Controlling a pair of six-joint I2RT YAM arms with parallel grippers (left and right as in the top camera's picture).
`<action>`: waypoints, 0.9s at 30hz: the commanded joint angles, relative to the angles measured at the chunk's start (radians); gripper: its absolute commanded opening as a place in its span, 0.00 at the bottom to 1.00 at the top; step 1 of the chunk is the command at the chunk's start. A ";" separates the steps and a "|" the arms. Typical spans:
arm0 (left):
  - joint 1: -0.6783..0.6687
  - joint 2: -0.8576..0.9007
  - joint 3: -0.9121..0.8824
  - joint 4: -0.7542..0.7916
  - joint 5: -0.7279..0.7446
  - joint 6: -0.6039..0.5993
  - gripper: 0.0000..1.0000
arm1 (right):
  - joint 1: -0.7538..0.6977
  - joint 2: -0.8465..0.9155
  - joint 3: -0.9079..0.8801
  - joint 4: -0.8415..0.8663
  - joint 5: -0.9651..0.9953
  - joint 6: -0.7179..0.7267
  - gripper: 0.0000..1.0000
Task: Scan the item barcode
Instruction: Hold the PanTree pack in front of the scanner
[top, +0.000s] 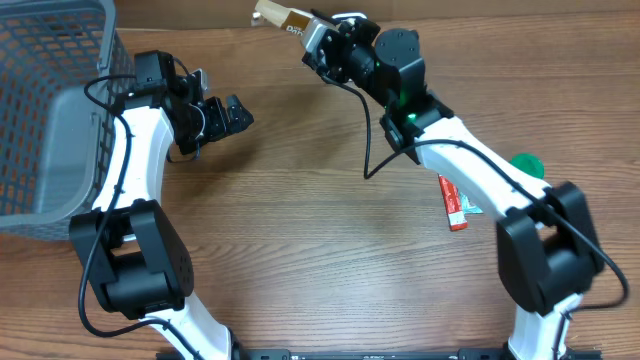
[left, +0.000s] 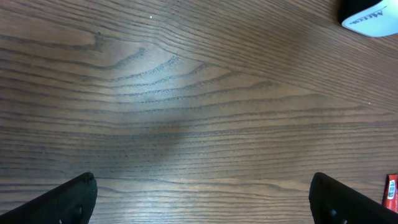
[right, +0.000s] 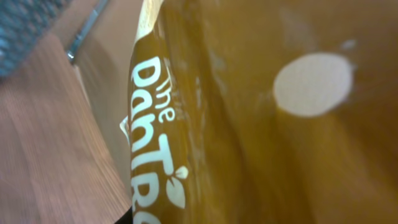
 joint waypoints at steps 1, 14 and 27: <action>-0.002 0.002 0.023 -0.002 -0.007 -0.009 1.00 | -0.009 0.080 0.025 0.093 0.083 -0.047 0.04; -0.002 0.002 0.023 -0.002 -0.007 -0.009 1.00 | -0.035 0.278 0.037 0.359 0.169 -0.185 0.04; -0.002 0.002 0.023 -0.002 -0.007 -0.009 1.00 | -0.048 0.376 0.182 0.361 0.172 -0.209 0.04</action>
